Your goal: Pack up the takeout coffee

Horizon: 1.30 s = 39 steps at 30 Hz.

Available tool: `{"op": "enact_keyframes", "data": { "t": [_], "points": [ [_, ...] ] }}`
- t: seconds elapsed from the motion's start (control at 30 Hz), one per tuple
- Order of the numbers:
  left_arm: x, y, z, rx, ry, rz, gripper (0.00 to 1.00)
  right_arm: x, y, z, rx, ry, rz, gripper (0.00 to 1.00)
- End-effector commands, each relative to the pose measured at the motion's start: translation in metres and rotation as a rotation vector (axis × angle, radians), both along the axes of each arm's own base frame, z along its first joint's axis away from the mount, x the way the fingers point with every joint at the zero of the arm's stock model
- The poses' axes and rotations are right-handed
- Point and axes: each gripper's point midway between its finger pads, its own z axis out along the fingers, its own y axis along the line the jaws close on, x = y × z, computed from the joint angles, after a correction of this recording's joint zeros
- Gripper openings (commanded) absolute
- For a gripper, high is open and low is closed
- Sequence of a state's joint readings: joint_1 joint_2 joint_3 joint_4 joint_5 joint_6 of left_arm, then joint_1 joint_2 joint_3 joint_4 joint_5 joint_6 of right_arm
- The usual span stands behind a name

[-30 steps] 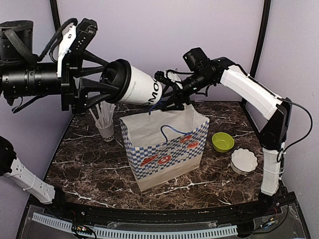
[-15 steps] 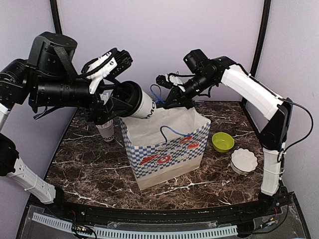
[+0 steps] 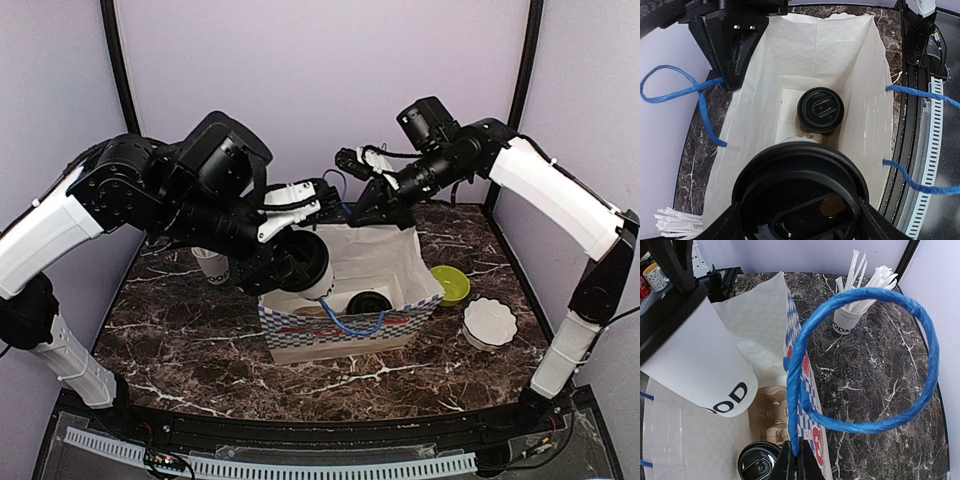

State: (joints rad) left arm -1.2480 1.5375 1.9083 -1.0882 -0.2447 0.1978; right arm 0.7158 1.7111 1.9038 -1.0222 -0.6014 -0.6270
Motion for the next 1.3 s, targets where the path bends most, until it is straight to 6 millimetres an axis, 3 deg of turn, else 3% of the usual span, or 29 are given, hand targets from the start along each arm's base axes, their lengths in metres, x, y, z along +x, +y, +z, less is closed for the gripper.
{"op": "enact_keyframes", "data": {
  "t": [0.0, 0.23, 0.43, 0.6, 0.87, 1.07, 1.27],
  "points": [
    [-0.013, -0.009, -0.016, 0.023, 0.051, -0.057, 0.48, -0.01, 0.005, 0.011, 0.06, 0.041, -0.022, 0.0],
    [-0.037, -0.023, -0.045, 0.137, -0.018, -0.101, 0.48, -0.027, 0.002, 0.022, 0.112, 0.131, -0.027, 0.0],
    [-0.045, -0.024, -0.074, 0.244, -0.041, -0.092, 0.47, -0.053, -0.005, 0.024, 0.143, 0.197, 0.02, 0.0],
    [-0.053, -0.029, -0.085, 0.248, -0.027, -0.083, 0.46, -0.069, -0.015, 0.029, 0.143, 0.189, 0.064, 0.15],
    [-0.069, -0.035, -0.093, 0.267, -0.015, -0.057, 0.45, -0.082, -0.037, 0.059, 0.133, 0.088, 0.149, 0.57],
    [-0.059, -0.023, -0.115, 0.38, -0.075, 0.021, 0.44, -0.057, -0.06, 0.07, 0.188, 0.104, 0.107, 0.64],
    [-0.054, -0.027, -0.112, 0.342, -0.119, 0.029, 0.44, -0.006, -0.07, 0.039, 0.154, 0.101, -0.063, 0.63]
  ]
}}
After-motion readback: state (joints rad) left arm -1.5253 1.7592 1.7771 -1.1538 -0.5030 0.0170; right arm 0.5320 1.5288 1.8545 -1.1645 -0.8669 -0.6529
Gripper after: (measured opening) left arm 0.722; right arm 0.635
